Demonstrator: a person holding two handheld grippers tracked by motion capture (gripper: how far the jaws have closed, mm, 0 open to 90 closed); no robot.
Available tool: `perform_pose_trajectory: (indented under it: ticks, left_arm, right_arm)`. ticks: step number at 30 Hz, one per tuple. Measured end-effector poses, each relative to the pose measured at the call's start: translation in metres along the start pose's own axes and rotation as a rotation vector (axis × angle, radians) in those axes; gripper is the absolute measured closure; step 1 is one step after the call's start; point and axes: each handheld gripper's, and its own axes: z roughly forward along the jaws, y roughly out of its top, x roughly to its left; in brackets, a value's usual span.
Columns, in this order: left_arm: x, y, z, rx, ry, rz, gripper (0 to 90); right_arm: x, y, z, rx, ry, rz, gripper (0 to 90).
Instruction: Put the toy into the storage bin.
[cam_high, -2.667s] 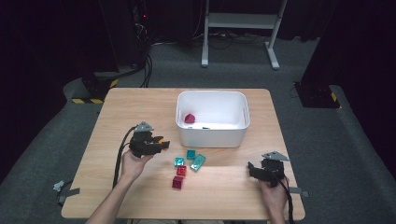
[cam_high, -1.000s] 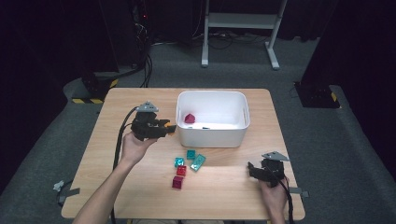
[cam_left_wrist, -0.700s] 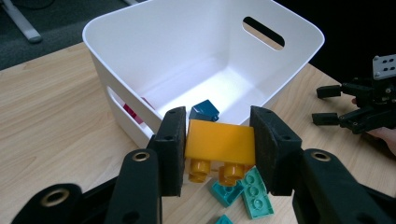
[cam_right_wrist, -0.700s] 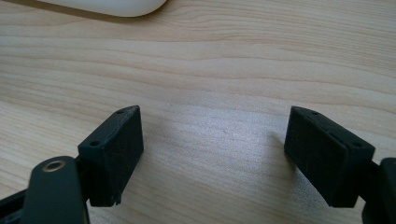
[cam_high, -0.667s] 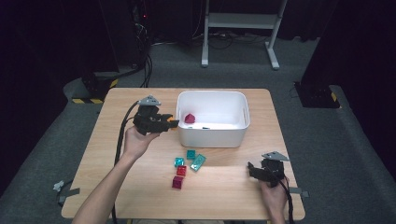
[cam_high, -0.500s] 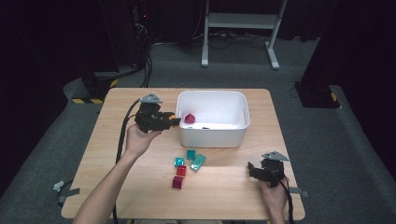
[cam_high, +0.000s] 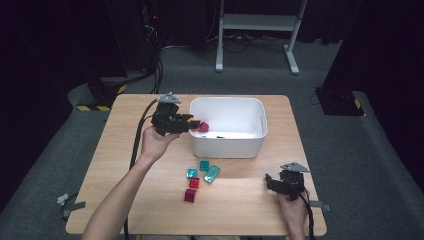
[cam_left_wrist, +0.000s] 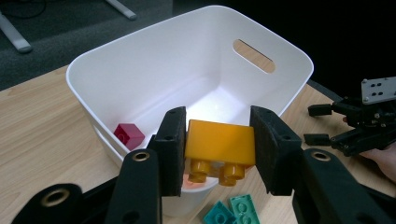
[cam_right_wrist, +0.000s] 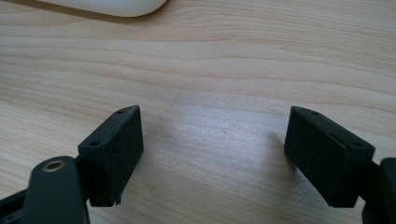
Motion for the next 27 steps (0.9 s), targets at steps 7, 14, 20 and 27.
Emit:
perform_pose_trajectory:
  ticks: [7,14,20,27]
  left_arm:
    - [0.001,0.009,0.009,0.006,0.003,-0.003,57.4]
    - [-0.001,0.016,0.019,0.005,-0.001,-0.013,57.3]
    - [0.000,0.018,0.030,0.016,0.002,-0.020,57.3]
    - [0.001,0.023,0.042,0.021,0.014,-0.029,57.2]
  right_arm:
    - [0.000,0.000,0.000,0.000,0.000,0.000,19.5]
    - [0.000,0.000,0.000,0.000,0.000,0.000,19.5]
    - [0.000,0.000,0.000,0.000,0.000,0.000,19.5]
    - [0.000,0.000,0.000,0.000,0.000,0.000,19.5]
